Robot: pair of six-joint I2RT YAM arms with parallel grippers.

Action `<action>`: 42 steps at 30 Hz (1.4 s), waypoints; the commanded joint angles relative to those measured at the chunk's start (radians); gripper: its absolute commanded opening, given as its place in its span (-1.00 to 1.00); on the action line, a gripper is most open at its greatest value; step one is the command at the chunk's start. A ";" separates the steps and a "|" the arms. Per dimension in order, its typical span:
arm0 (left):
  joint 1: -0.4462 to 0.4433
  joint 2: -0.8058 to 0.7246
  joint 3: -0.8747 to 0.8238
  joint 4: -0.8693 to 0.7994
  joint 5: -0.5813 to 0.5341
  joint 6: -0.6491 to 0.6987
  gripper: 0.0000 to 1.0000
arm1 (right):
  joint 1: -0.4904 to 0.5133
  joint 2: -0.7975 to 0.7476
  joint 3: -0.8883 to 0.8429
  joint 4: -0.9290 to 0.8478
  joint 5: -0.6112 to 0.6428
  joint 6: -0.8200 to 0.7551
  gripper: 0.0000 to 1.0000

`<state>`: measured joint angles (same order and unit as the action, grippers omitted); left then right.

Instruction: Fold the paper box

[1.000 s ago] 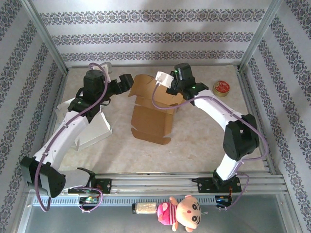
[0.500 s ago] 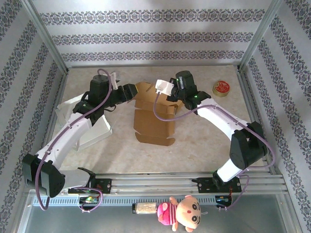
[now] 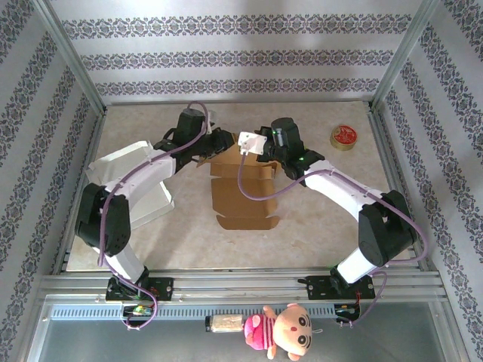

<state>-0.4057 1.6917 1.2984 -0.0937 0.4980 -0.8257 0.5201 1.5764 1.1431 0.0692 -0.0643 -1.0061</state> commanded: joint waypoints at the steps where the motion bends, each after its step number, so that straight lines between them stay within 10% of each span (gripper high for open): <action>1: -0.021 0.021 0.014 0.106 0.052 -0.059 -0.67 | 0.011 0.015 0.012 0.056 -0.018 0.047 -0.91; 10: -0.015 -0.028 0.040 -0.001 -0.013 0.096 -0.28 | 0.009 0.010 0.002 0.048 -0.015 0.057 -0.90; 17: -0.007 -0.221 0.084 -0.185 -0.244 0.660 -0.03 | -0.001 -0.023 -0.022 0.021 -0.006 0.008 -0.90; 25: -0.006 -0.060 0.429 -0.711 -0.211 1.189 0.35 | -0.006 -0.052 -0.039 0.013 -0.044 0.003 -0.90; 42: 0.033 0.399 0.946 -1.151 -0.145 1.343 0.18 | -0.008 -0.063 -0.039 -0.020 -0.078 0.005 -0.88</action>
<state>-0.3782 2.0628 2.1963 -1.1107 0.3332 0.4694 0.5190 1.5387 1.1110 0.0601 -0.1135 -1.0019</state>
